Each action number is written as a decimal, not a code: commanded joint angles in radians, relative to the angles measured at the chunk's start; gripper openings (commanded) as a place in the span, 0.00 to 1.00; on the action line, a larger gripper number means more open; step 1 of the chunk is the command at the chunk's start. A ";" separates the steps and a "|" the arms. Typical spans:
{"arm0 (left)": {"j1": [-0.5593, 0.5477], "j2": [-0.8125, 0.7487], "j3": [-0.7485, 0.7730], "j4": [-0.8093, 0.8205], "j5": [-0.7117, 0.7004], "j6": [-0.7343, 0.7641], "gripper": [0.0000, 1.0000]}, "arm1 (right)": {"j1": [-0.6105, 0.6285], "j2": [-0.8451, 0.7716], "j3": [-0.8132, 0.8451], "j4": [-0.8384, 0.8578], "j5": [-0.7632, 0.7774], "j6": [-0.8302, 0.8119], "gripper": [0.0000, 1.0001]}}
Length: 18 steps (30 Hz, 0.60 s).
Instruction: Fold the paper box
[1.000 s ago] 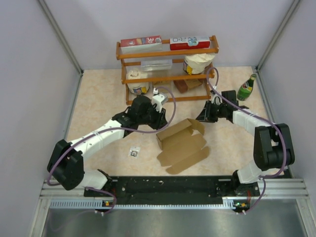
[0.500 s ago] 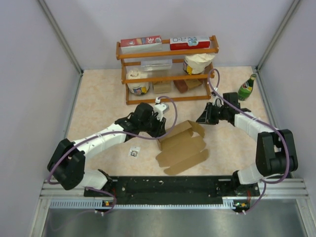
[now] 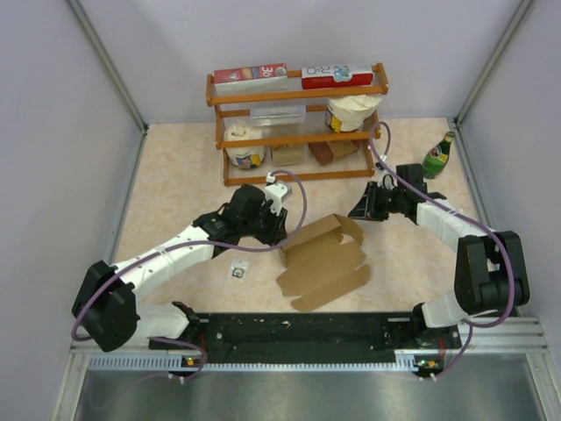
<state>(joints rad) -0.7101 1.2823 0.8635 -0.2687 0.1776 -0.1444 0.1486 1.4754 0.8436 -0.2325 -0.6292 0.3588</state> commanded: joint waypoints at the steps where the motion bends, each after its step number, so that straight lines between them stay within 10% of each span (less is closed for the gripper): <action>1: -0.009 -0.020 -0.006 -0.030 -0.043 -0.006 0.36 | 0.006 -0.026 -0.005 0.007 0.002 -0.017 0.20; 18: -0.035 0.028 -0.014 -0.043 -0.078 -0.009 0.41 | 0.005 -0.043 -0.001 -0.004 0.005 -0.018 0.20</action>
<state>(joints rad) -0.7330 1.2934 0.8585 -0.3195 0.1127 -0.1513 0.1486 1.4742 0.8398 -0.2321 -0.6250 0.3584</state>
